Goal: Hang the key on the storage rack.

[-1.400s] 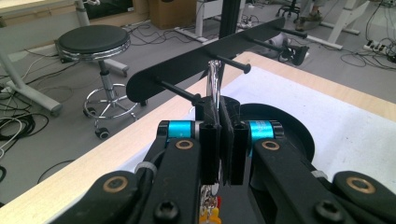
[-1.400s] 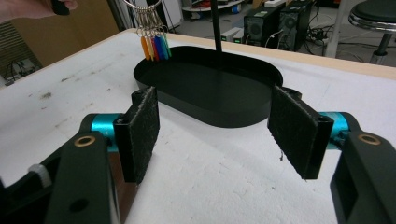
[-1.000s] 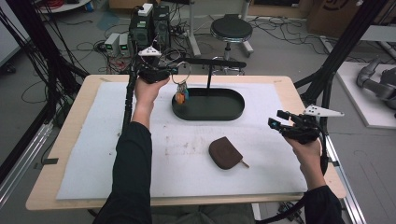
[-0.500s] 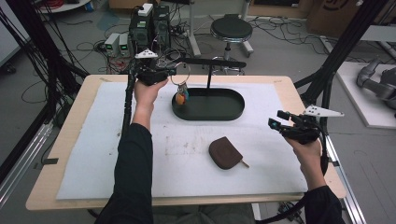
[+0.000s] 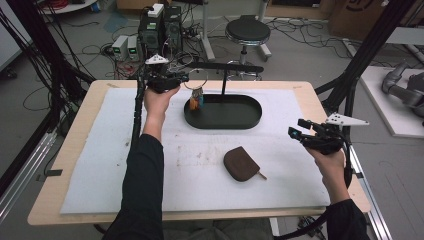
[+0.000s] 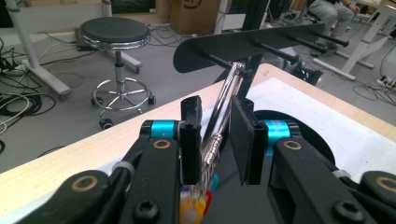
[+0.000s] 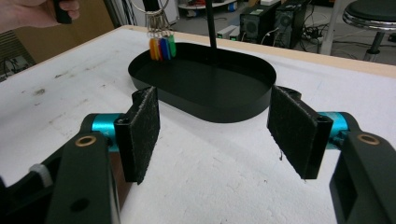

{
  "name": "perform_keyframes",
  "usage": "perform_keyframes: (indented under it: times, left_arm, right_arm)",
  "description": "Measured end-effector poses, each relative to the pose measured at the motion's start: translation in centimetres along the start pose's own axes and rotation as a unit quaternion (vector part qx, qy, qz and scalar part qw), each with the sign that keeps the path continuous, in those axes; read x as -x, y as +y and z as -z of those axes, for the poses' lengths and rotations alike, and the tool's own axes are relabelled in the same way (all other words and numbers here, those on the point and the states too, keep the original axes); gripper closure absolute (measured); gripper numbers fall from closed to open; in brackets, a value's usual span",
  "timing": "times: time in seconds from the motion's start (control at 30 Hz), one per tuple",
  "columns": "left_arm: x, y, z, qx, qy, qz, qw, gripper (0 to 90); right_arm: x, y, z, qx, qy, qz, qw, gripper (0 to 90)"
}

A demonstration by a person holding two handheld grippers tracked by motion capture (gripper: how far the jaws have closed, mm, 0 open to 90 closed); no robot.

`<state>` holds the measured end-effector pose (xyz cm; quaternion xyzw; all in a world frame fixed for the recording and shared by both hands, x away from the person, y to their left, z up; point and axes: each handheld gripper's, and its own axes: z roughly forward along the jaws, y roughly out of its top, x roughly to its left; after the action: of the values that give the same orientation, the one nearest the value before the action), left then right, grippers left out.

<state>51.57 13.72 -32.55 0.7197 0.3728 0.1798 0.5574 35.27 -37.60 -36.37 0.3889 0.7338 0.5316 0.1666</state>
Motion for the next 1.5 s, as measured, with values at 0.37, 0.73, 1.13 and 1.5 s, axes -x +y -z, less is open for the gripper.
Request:
perform_keyframes:
  times: [0.37, 0.73, 1.13, 1.5]
  left_arm:
    - [1.8, 0.1, 3.5, -0.021, 0.052, -0.048, 0.9973, 42.8]
    - [4.3, -1.8, 11.3, -0.033, 0.041, -0.112, 0.9922, 31.3]
    - [4.9, -7.5, 17.4, -0.015, 0.009, -0.118, 0.9929, 27.4]
    - [2.1, -12.0, 19.8, -0.002, 0.045, -0.081, 0.9957, 26.7]
  right_arm:
    - [0.1, 0.1, -0.1, 0.0, 0.0, 0.001, 1.0, 35.0]
    - [-0.5, 0.7, -0.7, -0.005, 0.003, 0.012, 0.9999, 31.3]
    - [-1.1, 0.9, -0.7, -0.001, 0.012, 0.012, 0.9999, 25.5]
    - [-1.2, 0.9, -0.5, 0.008, 0.015, 0.014, 0.9998, 22.8]
